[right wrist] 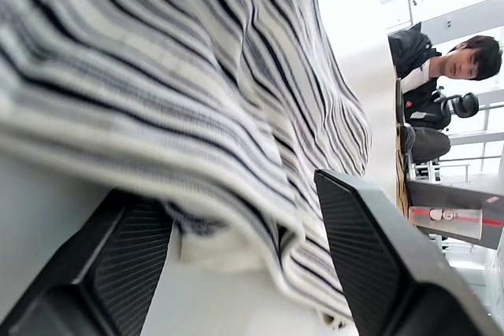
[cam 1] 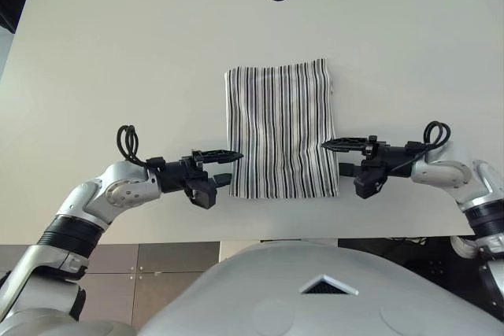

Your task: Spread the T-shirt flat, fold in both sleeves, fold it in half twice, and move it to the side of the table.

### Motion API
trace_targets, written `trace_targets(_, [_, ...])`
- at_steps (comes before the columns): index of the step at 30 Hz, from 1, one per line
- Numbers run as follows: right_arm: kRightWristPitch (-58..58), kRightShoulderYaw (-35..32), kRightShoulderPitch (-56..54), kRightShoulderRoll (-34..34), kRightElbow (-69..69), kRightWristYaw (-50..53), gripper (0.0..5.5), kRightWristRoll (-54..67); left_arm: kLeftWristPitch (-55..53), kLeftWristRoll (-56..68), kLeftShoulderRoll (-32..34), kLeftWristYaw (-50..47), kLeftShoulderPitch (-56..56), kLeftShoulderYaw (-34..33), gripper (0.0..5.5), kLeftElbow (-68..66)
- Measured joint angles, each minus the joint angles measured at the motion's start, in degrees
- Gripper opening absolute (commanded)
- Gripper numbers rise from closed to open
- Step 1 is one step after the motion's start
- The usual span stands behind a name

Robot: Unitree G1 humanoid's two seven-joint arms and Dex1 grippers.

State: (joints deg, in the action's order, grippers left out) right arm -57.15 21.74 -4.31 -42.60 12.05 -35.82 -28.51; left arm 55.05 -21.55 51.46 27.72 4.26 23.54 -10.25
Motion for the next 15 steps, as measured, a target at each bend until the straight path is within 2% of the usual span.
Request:
trace_targets(2, [0.03,1.21,-0.57,0.26,0.19,0.75,3.18,-0.09,-0.06,0.03,-0.61,0.42,-0.09,0.24,2.42,0.23])
trace_targets(4, [0.09,2.10,-1.06,0.60,0.32,1.50,2.88,-0.43,-0.08,0.01,-0.96,0.74,-0.07,0.38,2.16,0.25])
trace_targets(15, [1.19,4.52,-1.81,0.33,1.66,2.27,0.49,-1.64,-0.39,-0.15,-1.14,2.41,-0.55,0.28,0.29,0.75])
